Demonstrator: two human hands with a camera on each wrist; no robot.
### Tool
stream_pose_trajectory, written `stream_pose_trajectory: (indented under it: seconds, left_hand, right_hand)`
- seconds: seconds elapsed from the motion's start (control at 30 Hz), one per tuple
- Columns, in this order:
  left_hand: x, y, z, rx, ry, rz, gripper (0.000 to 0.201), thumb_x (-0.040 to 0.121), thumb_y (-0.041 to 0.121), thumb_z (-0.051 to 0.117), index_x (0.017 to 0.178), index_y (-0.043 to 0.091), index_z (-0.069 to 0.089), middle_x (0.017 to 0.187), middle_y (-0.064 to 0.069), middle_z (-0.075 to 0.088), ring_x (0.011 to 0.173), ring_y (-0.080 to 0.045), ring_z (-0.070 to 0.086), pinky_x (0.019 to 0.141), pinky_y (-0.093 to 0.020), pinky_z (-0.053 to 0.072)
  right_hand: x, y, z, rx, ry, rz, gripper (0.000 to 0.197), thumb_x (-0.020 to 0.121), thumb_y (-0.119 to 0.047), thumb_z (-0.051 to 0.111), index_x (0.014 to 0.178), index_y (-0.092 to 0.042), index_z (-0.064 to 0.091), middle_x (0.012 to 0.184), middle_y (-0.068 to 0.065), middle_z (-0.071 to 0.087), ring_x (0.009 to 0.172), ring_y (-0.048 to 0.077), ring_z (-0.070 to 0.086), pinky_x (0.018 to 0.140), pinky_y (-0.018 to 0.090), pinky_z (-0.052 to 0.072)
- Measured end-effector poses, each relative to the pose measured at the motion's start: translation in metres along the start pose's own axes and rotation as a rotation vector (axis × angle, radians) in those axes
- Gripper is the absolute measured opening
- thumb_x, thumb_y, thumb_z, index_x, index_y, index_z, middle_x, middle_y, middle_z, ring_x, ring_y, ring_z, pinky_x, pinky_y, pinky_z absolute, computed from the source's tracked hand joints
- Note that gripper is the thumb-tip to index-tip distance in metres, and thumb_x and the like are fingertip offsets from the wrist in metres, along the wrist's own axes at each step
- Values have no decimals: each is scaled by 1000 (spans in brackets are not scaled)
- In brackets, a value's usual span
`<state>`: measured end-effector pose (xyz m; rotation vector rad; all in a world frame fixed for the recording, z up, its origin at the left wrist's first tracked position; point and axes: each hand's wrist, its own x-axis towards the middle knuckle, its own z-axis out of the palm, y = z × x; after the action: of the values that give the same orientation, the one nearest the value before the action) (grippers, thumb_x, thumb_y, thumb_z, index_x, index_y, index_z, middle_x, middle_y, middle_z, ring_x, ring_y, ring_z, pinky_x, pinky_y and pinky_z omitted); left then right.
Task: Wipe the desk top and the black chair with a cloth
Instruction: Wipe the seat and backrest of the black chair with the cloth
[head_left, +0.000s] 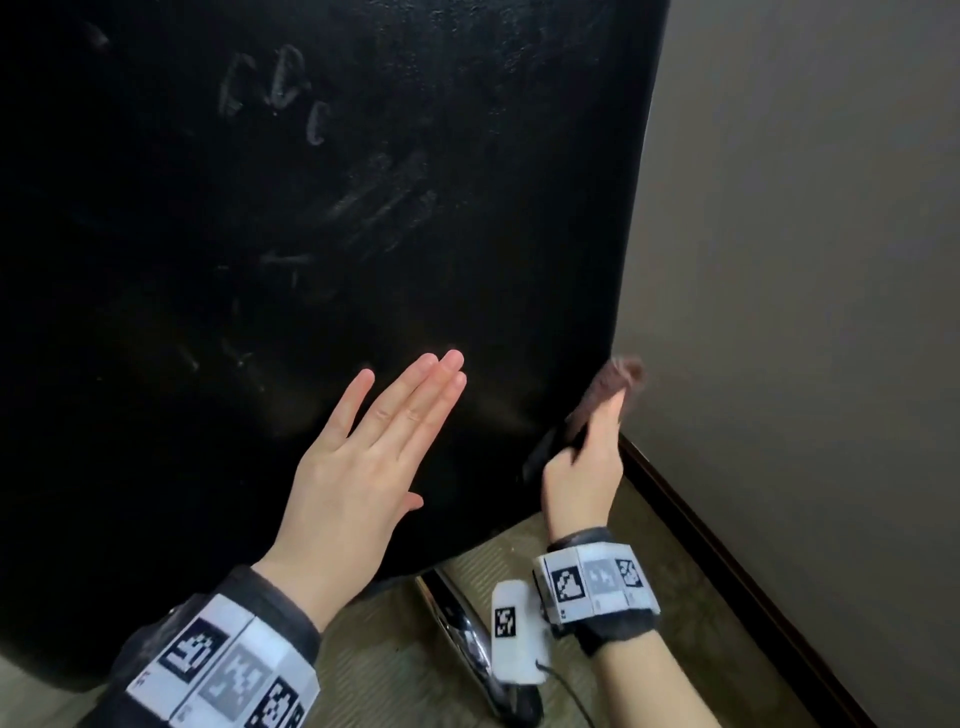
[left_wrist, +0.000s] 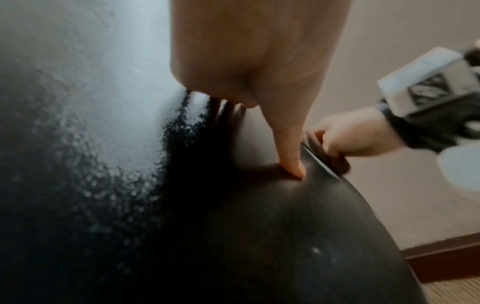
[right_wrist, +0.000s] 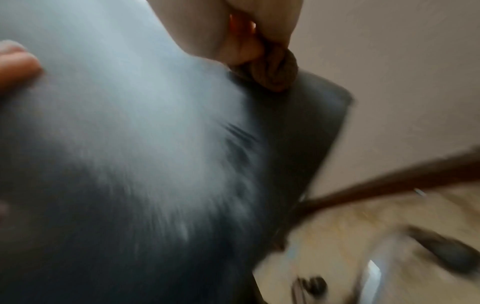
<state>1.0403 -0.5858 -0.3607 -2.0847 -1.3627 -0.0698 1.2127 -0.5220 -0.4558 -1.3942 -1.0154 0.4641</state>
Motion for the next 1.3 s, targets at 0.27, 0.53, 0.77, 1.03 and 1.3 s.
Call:
stream_pose_trajectory:
  seconds: [0.27,0.53,0.77,1.03,1.3]
  left_hand:
    - [0,1,1,15,1,-6,114,64,40,81,151,10,14,160,-5,3,147,-19,5,119,-41,0]
    - [1,2,3,59,0,-10,115,66,43,80,151,11,10,160,-5,0,147,-19,1,119,-41,-2]
    - [3,2,4,35,5,-15,115,64,41,82,151,11,13,160,-5,2,147,-19,3,119,-40,-3]
    - [5,5,4,83,-2,-20,113,67,43,78,152,11,9,160,-4,-2,147,-18,-2,119,-40,-6]
    - [6,7,4,124,-8,-21,116,69,46,77,152,11,4,159,-5,-6,147,-19,-5,118,-41,-8]
  right_hand:
    - [12,-35,-4,27,13,-235,89,74,25,40,150,-14,15,155,5,19,143,21,22,116,28,18]
    - [-15,20,-5,-12,-72,319,62,80,9,41,141,-5,36,135,21,48,123,36,48,107,34,35]
    - [-1,-32,2,25,-45,-24,85,81,20,39,148,-26,16,152,-6,23,140,9,21,106,4,15]
    - [-32,23,6,41,-11,483,69,83,14,39,147,-10,29,144,14,41,131,29,41,109,26,28]
    - [-34,-27,22,88,-10,174,83,87,14,39,145,-40,14,153,-2,28,139,17,31,115,35,28]
